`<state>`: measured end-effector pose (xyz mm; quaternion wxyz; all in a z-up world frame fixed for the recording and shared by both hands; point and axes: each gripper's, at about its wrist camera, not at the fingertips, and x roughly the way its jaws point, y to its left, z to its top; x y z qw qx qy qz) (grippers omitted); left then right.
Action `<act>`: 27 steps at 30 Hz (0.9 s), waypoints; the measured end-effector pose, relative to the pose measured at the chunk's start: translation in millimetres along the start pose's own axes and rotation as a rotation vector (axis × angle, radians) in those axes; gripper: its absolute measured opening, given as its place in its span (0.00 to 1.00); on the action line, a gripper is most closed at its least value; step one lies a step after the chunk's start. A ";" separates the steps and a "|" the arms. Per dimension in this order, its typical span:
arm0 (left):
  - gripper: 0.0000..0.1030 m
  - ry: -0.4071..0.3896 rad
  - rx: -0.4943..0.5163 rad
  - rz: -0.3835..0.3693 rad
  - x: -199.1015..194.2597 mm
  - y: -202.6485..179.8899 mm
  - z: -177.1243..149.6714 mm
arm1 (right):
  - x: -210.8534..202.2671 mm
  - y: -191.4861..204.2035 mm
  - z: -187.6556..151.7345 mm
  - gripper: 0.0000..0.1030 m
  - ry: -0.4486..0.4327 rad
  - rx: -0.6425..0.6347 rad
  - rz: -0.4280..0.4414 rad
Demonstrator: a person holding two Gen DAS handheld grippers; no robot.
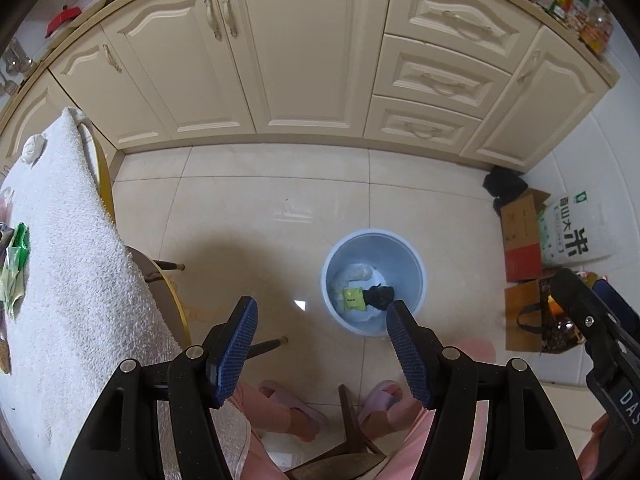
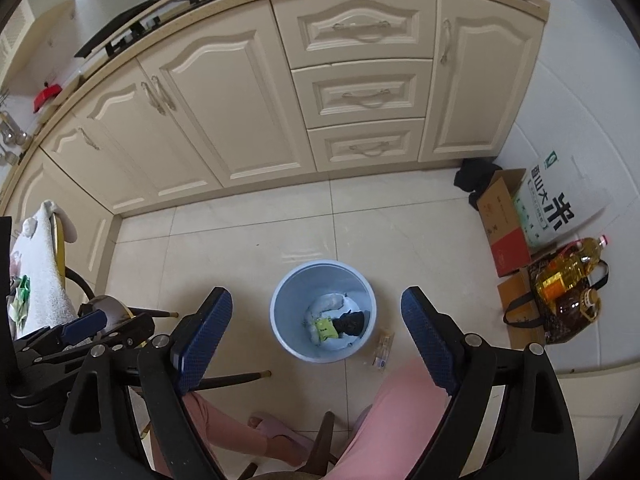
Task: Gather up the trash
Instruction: 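Open both grippers to drop the items into the blue bin, then move both tools back over the table toward the remaining trash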
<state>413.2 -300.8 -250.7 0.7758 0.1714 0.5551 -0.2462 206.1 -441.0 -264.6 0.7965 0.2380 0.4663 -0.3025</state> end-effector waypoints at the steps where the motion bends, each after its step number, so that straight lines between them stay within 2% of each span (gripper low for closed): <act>1: 0.61 -0.003 0.001 0.000 -1.2 0.0 -1.5 | -1.7 -0.8 -0.8 0.86 -0.002 0.003 0.001; 13: 0.61 -0.070 -0.005 -0.033 -45.9 13.8 -39.5 | -31.4 1.3 -12.6 0.86 -0.049 0.004 0.005; 27: 0.61 -0.178 -0.084 -0.036 -119.3 72.9 -115.0 | -77.6 46.7 -38.0 0.86 -0.143 -0.094 0.054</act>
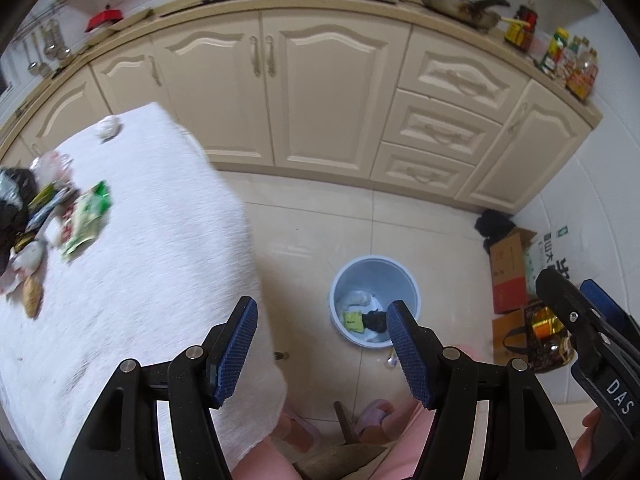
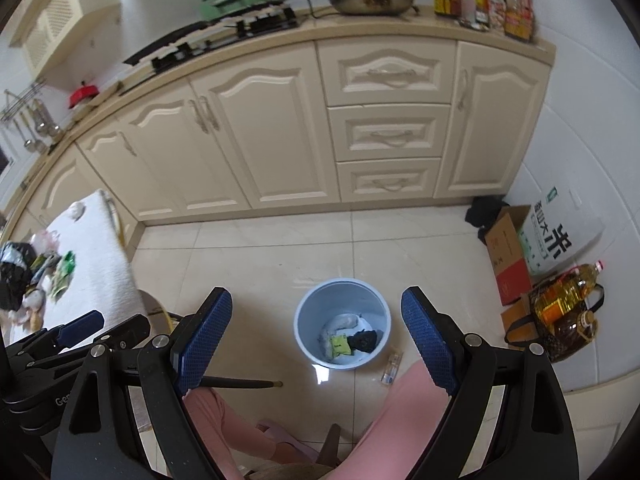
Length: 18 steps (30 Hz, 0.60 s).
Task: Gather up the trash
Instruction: 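Move both tools back over the table toward the remaining trash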
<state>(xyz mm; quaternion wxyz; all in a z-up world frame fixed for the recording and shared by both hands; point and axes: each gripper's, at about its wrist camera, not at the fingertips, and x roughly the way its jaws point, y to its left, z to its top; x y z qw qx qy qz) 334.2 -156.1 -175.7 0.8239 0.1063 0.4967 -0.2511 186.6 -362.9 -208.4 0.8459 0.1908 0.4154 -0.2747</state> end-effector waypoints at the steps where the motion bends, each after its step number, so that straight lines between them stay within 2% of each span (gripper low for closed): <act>1: 0.61 -0.009 -0.011 0.004 -7.4 7.4 -5.0 | -3.5 6.7 -1.3 0.86 -0.007 -0.013 0.008; 10: 0.62 -0.073 -0.125 0.050 -63.8 67.4 -41.5 | -17.4 65.2 -7.4 0.86 -0.035 -0.120 0.089; 18: 0.62 -0.103 -0.275 0.122 -103.3 132.2 -71.9 | -15.1 138.7 -16.3 0.86 -0.014 -0.246 0.192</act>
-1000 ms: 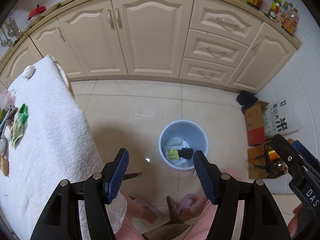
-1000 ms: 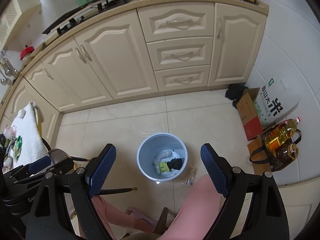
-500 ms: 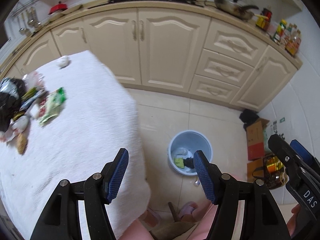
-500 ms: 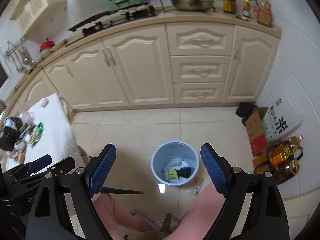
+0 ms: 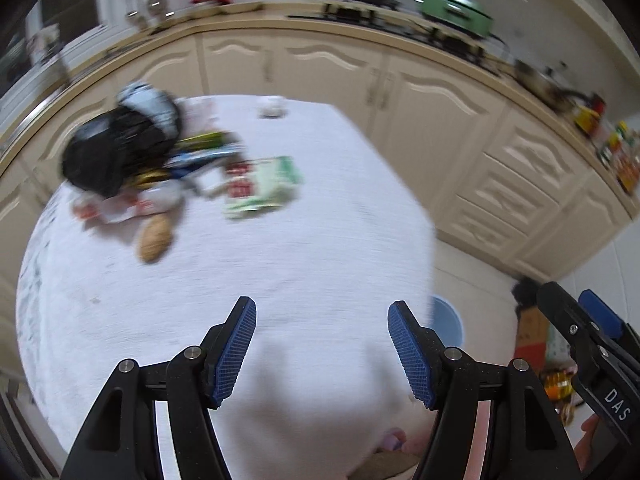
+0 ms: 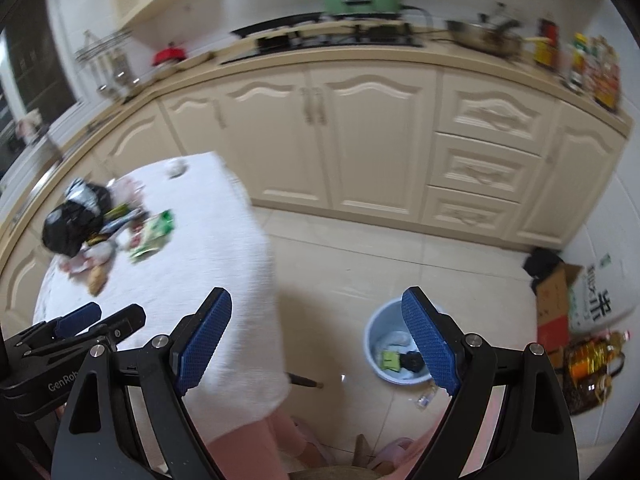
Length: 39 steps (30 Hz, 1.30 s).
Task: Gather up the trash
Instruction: 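Move both tools back over the table toward the remaining trash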
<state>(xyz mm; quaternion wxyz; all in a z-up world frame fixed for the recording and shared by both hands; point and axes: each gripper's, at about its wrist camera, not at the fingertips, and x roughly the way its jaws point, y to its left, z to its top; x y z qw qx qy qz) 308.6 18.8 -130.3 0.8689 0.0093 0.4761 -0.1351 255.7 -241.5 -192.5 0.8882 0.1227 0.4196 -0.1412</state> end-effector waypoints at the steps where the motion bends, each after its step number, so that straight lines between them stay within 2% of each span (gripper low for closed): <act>1: 0.63 -0.001 -0.019 0.010 -2.3 8.6 -0.6 | 3.3 10.1 1.0 0.86 0.005 -0.017 0.013; 10: 0.63 0.011 -0.184 0.105 -16.9 83.7 -12.7 | 33.6 77.3 3.2 0.86 0.072 -0.126 0.095; 17: 0.62 0.030 -0.266 0.122 -4.2 127.8 -0.6 | 63.4 117.9 -0.4 0.86 0.143 -0.184 0.129; 21: 0.62 0.048 -0.276 0.128 12.8 139.0 9.6 | 82.1 132.8 -0.2 0.86 0.186 -0.206 0.141; 27: 0.63 0.075 -0.246 0.127 39.8 136.3 28.7 | 105.3 145.0 4.9 0.86 0.226 -0.230 0.145; 30: 0.62 0.090 -0.242 0.095 60.2 132.3 41.8 | 114.4 146.4 9.5 0.86 0.239 -0.232 0.143; 33: 0.58 0.089 -0.233 0.115 77.9 130.5 51.8 | 123.5 146.7 13.9 0.86 0.258 -0.232 0.139; 35: 0.33 0.094 -0.226 0.117 88.8 130.2 55.3 | 129.0 144.7 18.3 0.86 0.267 -0.231 0.135; 37: 0.29 0.073 -0.219 0.140 90.8 130.6 57.4 | 133.6 144.0 22.3 0.86 0.268 -0.228 0.129; 39: 0.29 0.073 -0.227 0.121 93.3 133.9 58.1 | 139.7 144.4 28.6 0.86 0.269 -0.221 0.123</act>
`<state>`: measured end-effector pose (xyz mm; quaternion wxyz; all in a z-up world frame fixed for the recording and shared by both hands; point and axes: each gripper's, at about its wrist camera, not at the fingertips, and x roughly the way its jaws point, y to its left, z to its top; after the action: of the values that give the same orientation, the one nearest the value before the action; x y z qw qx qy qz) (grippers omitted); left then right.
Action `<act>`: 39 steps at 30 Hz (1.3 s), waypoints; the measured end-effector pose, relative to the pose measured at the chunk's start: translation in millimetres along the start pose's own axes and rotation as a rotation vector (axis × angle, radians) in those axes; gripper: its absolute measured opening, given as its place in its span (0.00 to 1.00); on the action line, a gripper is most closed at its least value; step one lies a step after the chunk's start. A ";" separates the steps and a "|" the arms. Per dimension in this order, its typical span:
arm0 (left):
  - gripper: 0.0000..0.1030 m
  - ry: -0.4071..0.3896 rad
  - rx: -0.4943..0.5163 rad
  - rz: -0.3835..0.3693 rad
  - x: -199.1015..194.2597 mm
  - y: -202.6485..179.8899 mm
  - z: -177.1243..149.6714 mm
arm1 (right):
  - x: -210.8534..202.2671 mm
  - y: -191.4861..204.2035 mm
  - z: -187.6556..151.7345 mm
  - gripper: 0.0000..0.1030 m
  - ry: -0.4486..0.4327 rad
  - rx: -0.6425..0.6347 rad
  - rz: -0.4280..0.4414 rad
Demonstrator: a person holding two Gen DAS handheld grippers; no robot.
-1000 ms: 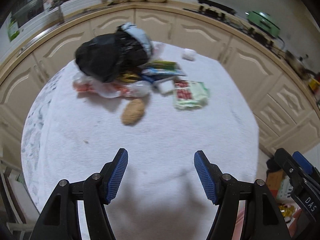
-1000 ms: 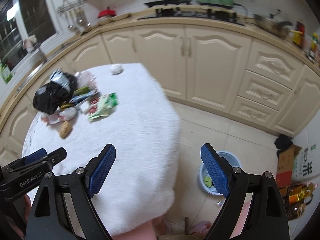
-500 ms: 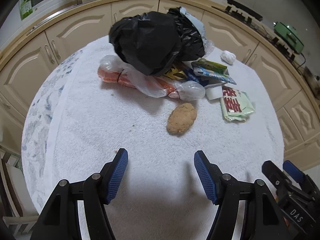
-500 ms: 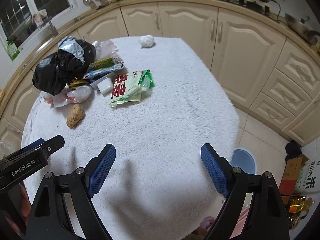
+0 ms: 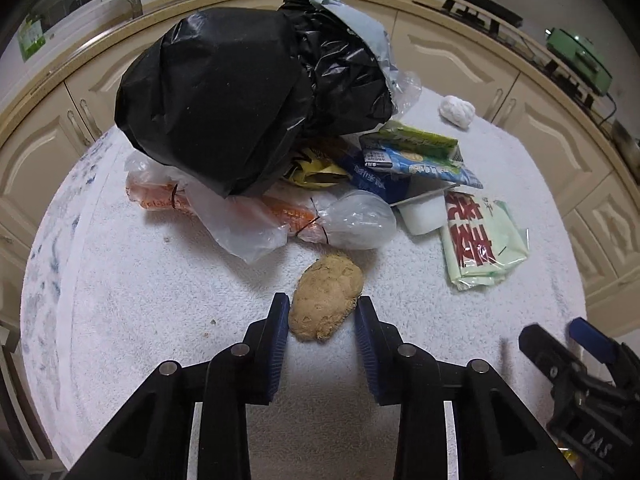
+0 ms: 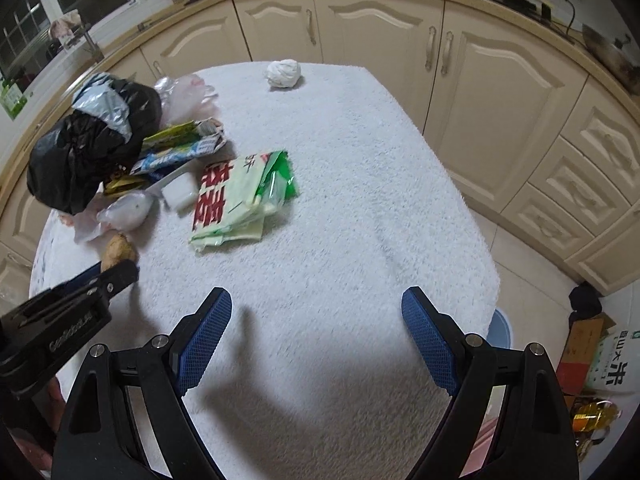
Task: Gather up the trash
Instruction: 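Grasp the brown potato-like lump with the left gripper while the right gripper grasps the red-printed package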
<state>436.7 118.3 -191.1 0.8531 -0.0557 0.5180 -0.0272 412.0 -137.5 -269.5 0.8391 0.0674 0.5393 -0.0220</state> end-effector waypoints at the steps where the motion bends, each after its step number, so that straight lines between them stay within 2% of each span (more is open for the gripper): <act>1: 0.29 0.001 -0.005 -0.012 0.4 2.0 0.3 | 1.6 -0.2 3.1 0.86 0.001 0.001 0.000; 4: 0.28 0.005 -0.034 -0.051 1.1 10.1 1.6 | 5.5 3.4 14.4 0.86 -0.006 -0.005 -0.003; 7: 0.28 -0.001 -0.063 -0.045 2.4 18.2 4.7 | 11.6 13.9 24.8 0.87 -0.002 -0.031 0.000; 10: 0.28 0.000 -0.090 -0.068 6.2 26.7 9.2 | 19.5 28.2 32.9 0.91 0.005 -0.067 -0.004; 18: 0.28 -0.011 -0.091 -0.075 5.6 28.4 8.6 | 50.6 59.3 49.2 0.91 0.048 -0.134 -0.010; 19: 0.28 -0.013 -0.091 -0.076 4.5 29.7 8.1 | 53.4 60.8 49.0 0.91 0.048 -0.140 -0.011; 20: 0.28 -0.012 -0.091 -0.076 4.1 30.2 8.1 | 51.8 63.0 47.5 0.81 0.020 -0.151 -0.036; 21: 0.28 -0.012 -0.090 -0.078 4.1 30.5 8.1 | 49.9 64.0 46.4 0.78 0.007 -0.157 -0.045; 24: 0.28 -0.012 -0.090 -0.079 4.1 30.5 7.6 | 45.5 61.8 41.1 0.78 0.006 -0.153 0.008; 39: 0.27 -0.026 -0.068 -0.039 -9.0 19.7 -5.9 | 10.8 45.7 11.9 0.77 -0.016 -0.098 0.087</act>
<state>427.1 138.4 -188.3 0.8566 -0.0951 0.5065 -0.0255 432.3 -93.6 -270.3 0.8458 0.0492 0.5297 0.0404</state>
